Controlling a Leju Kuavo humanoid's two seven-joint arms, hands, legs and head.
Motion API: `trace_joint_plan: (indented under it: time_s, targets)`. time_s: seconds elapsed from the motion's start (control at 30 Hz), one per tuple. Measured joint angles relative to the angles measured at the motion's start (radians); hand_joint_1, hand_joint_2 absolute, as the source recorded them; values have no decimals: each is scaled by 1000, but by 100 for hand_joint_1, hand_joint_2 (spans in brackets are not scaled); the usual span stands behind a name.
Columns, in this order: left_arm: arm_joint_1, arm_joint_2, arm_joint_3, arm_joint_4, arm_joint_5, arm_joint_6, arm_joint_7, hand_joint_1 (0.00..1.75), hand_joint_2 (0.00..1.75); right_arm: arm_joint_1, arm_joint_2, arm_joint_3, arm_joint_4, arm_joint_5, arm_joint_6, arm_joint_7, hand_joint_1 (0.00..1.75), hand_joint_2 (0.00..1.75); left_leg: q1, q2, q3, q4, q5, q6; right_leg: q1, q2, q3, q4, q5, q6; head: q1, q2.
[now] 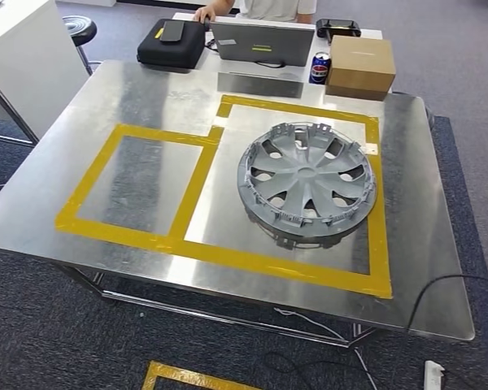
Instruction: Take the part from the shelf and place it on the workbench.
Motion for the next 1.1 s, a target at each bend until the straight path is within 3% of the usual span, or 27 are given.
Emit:
trace_joint_plan:
  time_s: [0.13, 0.23, 0.3, 0.43, 0.5, 0.6, 0.7, 0.8, 0.87, 0.93, 0.97, 1.03, 1.1]
  targets:
    - [0, -13, 0, 0, -29, 29, 7, 0, 0, 25, 237, -289, -143, -124, 56, -33, 0, 0, 0, 8, 6, -2, -2, -2, 0, 10, 1, 2, -2, -2, 0, 0]
    - [-2, -28, -1, 0, -46, 21, -39, 0, 0, 38, 384, -421, -87, -143, 15, -32, 0, 0, 1, 9, 8, -2, -3, -4, 1, 11, 3, 2, -2, -3, 1, 0]
    - [-2, -34, -1, 0, -48, 15, -55, 0, 0, 41, 452, -480, -37, -147, -1, -31, 0, 0, -1, 10, 9, -3, -3, -4, 0, 11, 3, 2, -2, -3, 1, 0]
    - [-2, -46, -2, 0, -50, 22, -59, 0, 0, 45, 519, -538, 9, -175, -20, -30, 0, 0, -1, 10, 11, -3, -3, -4, -1, 12, 4, 2, -2, -3, 1, 0]
    - [-1, -52, -2, 0, -54, 30, -65, 0, 0, 58, 541, -545, 65, -271, -53, -10, 0, 0, 0, 10, 11, -3, -3, -3, 0, 11, 5, 2, -2, -3, 0, 0]
    - [-1, -61, -2, 0, -61, 40, -76, 0, 0, 70, 564, -541, 272, -371, -83, 91, 0, 0, 1, 10, 12, -3, -3, -4, 2, 11, 8, 2, -3, -4, 2, 0]
    - [-2, -67, 0, 0, -55, 37, -79, 0, 0, 1, 587, -593, 609, -203, -78, 229, 0, 0, 1, 14, 15, -3, -4, -5, 2, 14, 8, 2, -4, -4, 1, 0]
    - [-4, -71, 17, 0, -26, 0, -82, 0, 0, -78, 570, -654, 1000, 17, -12, 435, 0, 0, 3, 16, 15, -3, -4, -5, 2, 14, 9, 2, -3, -5, 1, 0]
    - [-5, -71, 31, 0, -30, -41, -67, 0, 0, -97, 528, -607, 1268, 233, 153, 627, 0, 0, 4, 15, 15, -4, -4, -5, 3, 14, 10, 2, -3, -6, 1, 0]
    - [-9, -66, 30, 0, -60, -83, -32, 0, 0, -106, 493, -498, 1473, 449, 443, 801, 0, 0, 4, 16, 15, -4, -4, -5, 3, 14, 9, 2, -3, -6, 1, 0]
    - [-12, -63, 24, 0, -74, -103, -14, 0, 0, -110, 479, -435, 1542, 533, 587, 850, 0, 0, 4, 15, 15, -4, -4, -5, 3, 13, 9, 2, -3, -6, 1, 0]
    - [-17, -54, 13, 0, -87, -137, 9, 0, 0, -123, 458, -319, 1648, 643, 764, 879, 0, 0, 1, 14, 15, -2, -4, 0, 1, 12, 9, 1, -2, -3, 1, 0]
    - [-20, -50, 6, 0, -90, -147, 4, 0, 0, -133, 445, -232, 1722, 690, 755, 850, 0, 0, -3, 13, 14, -1, -2, 7, -4, 10, 10, 0, 1, 1, 0, 0]
